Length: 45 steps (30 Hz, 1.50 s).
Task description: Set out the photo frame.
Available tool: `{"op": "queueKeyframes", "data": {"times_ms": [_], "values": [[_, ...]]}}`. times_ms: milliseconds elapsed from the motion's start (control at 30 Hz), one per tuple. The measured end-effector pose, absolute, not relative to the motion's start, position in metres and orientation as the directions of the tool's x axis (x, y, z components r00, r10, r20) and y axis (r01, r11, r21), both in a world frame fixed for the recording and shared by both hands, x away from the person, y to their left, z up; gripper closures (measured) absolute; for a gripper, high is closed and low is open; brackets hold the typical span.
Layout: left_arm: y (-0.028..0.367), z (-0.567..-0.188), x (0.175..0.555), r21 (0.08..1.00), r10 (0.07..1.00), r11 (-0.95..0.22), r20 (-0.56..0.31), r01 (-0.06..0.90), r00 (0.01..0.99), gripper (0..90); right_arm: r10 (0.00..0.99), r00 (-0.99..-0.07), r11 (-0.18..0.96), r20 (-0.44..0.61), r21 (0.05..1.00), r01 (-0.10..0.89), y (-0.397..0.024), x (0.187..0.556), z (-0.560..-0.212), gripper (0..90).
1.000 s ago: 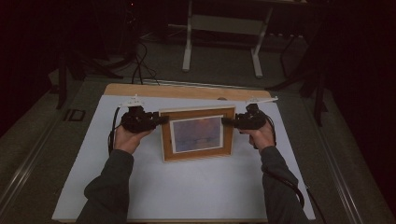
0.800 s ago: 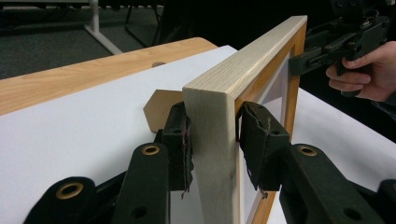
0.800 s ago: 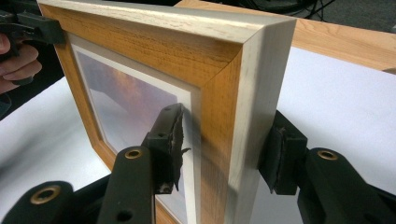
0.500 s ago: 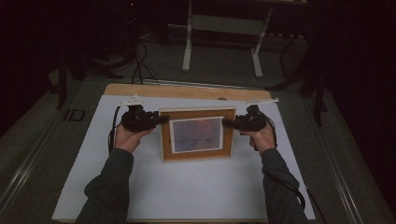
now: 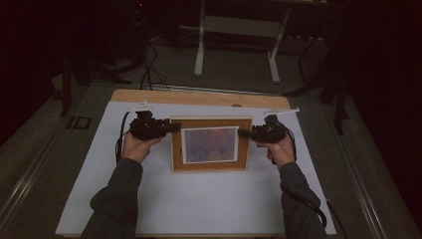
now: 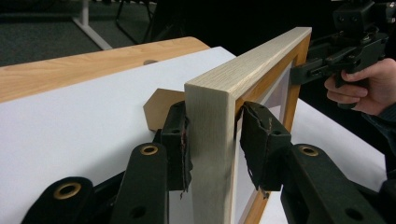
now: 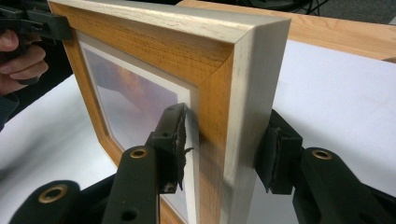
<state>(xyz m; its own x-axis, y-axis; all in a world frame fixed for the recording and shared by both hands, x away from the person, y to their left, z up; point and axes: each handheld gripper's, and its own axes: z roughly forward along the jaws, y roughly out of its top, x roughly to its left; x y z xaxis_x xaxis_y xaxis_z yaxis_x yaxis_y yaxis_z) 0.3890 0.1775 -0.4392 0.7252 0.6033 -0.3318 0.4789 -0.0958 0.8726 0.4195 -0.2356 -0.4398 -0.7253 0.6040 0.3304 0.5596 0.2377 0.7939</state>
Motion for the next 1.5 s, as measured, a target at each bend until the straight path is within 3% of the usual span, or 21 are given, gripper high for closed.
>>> {"op": "queueKeyframes", "data": {"times_ms": [500, 1500], "values": [[0.1800, -0.4432, 0.3949, 0.839, 0.557, -0.038, -0.433, 0.542, 0.709, 64.0, 0.607, -0.707, 0.237, 0.361, 0.767, 0.596, -0.2399, 0.4133, -0.4381, 58.8], [0.1775, -0.4406, 0.3921, 0.803, 0.554, -0.039, -0.477, 0.594, 0.682, 63.1, 0.603, -0.674, 0.217, 0.427, 0.725, 0.654, -0.2450, 0.4106, -0.4377, 58.9]]}}
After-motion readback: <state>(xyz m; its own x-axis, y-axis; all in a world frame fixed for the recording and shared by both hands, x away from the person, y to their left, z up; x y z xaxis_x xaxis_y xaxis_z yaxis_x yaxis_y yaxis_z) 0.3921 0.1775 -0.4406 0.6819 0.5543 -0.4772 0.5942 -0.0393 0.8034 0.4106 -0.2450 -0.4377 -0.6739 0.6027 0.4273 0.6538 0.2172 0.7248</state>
